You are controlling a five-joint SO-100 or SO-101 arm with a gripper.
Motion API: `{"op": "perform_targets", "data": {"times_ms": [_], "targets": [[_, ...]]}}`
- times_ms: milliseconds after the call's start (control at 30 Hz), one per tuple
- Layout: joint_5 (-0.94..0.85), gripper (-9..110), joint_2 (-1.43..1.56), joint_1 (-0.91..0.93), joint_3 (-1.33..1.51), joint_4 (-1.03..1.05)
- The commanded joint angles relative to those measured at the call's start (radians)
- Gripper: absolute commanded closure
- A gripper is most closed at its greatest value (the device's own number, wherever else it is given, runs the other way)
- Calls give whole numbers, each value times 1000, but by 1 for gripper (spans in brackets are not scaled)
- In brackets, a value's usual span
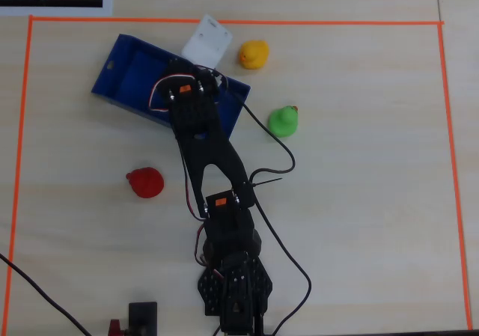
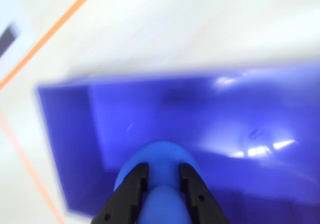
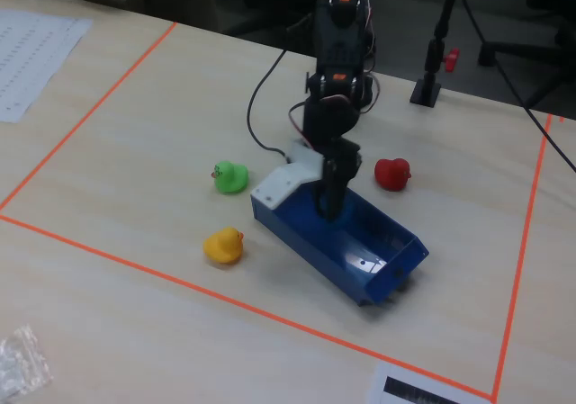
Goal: Grasp blue duck and put it into box.
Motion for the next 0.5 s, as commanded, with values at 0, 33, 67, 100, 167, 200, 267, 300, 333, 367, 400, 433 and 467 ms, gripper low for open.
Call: {"op": "perform_targets", "data": {"times_ms": [0, 33, 67, 100, 167, 200, 267, 300, 333, 367, 400, 433, 467], "targets": [[-63, 77, 37, 46, -11, 18], [-83, 75, 66, 51, 25, 25], [-97, 72, 112, 54, 69, 23], [-110, 71, 167, 58, 120, 21], [-132, 72, 308, 74, 230, 12], [-147, 75, 387, 84, 284, 12], [-187, 88, 569, 110, 420, 8], [-209, 96, 675, 127, 505, -6], [-232, 101, 795, 146, 597, -28], [-261, 101, 916, 163, 698, -40], [-287, 101, 1031, 178, 785, -35], [-308, 101, 1143, 196, 874, -34], [-333, 101, 1256, 216, 968, -34]]}}
